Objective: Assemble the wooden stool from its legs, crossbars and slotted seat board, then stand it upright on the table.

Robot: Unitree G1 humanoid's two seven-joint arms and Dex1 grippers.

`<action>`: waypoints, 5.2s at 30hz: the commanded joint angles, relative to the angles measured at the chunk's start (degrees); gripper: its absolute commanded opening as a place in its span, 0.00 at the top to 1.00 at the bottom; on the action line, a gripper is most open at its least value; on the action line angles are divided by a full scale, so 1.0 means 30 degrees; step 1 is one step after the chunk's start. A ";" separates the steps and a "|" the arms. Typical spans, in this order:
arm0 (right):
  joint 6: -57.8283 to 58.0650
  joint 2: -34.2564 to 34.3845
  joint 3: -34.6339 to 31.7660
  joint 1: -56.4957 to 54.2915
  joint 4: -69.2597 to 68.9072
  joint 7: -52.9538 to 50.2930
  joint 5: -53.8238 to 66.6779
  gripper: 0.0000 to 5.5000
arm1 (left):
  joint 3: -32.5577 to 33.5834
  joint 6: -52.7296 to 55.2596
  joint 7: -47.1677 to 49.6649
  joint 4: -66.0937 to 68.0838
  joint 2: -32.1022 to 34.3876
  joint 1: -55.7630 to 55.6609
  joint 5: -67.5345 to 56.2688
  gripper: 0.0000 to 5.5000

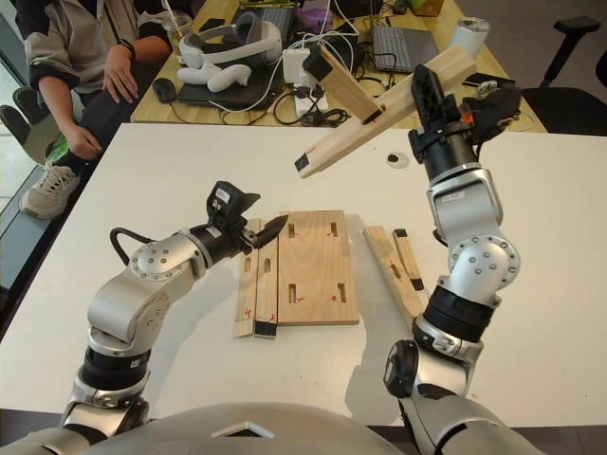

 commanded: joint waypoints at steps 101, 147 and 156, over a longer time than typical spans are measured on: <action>0.0686 -0.6204 0.0441 1.0525 -0.5325 0.4322 -0.0797 0.82 | -0.4042 -0.1535 -0.2404 -0.3121 0.4388 0.2212 0.0368 0.36; -0.4436 -0.4200 0.4142 1.6098 -0.7165 0.4621 -1.0306 0.82 | -0.0861 -0.1487 -0.0127 -0.1801 0.2713 0.2165 0.0934 0.36; -0.5404 -0.1681 0.7340 0.9788 -0.3127 0.3271 -1.2996 0.82 | 0.1507 -0.1544 0.1784 -0.0009 -0.0257 -0.0529 0.0437 0.36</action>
